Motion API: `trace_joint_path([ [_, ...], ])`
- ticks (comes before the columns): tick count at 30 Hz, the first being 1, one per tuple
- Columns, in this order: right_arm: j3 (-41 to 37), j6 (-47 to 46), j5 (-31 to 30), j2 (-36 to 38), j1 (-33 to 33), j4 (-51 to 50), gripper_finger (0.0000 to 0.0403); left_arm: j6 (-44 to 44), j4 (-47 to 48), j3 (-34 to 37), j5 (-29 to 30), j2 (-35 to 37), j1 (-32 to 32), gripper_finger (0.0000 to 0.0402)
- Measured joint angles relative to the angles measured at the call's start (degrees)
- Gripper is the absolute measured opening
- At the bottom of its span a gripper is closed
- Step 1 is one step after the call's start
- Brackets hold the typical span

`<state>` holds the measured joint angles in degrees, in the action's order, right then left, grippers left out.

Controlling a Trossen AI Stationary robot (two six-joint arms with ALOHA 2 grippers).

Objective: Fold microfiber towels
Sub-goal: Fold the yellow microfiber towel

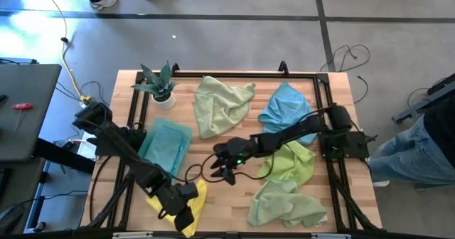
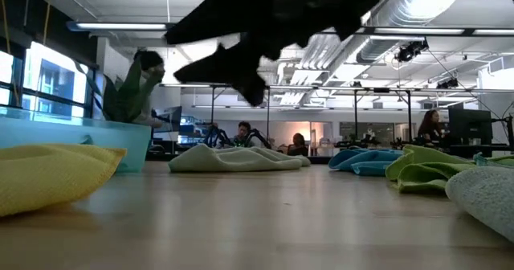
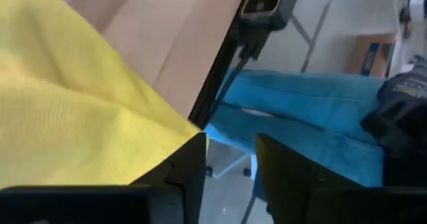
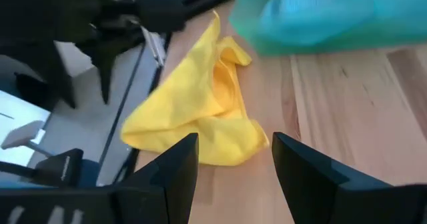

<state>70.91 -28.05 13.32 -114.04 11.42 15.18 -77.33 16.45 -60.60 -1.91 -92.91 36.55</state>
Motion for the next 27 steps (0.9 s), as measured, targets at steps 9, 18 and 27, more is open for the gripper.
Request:
trace_joint_path([
  [9,10.05,8.13,6.69,-10.80,-0.14,-2.98,0.0184,-0.61,0.87,0.01,6.27,1.23,5.22,0.0131],
  [18,11.00,11.63,6.15,-15.27,-0.15,2.23,0.0184,-9.16,2.58,-0.04,23.16,3.01,14.33,0.0126],
  [27,11.00,8.01,6.54,-19.15,-0.15,7.12,0.0184,-9.54,1.77,-0.04,28.35,3.01,14.83,0.0126],
])
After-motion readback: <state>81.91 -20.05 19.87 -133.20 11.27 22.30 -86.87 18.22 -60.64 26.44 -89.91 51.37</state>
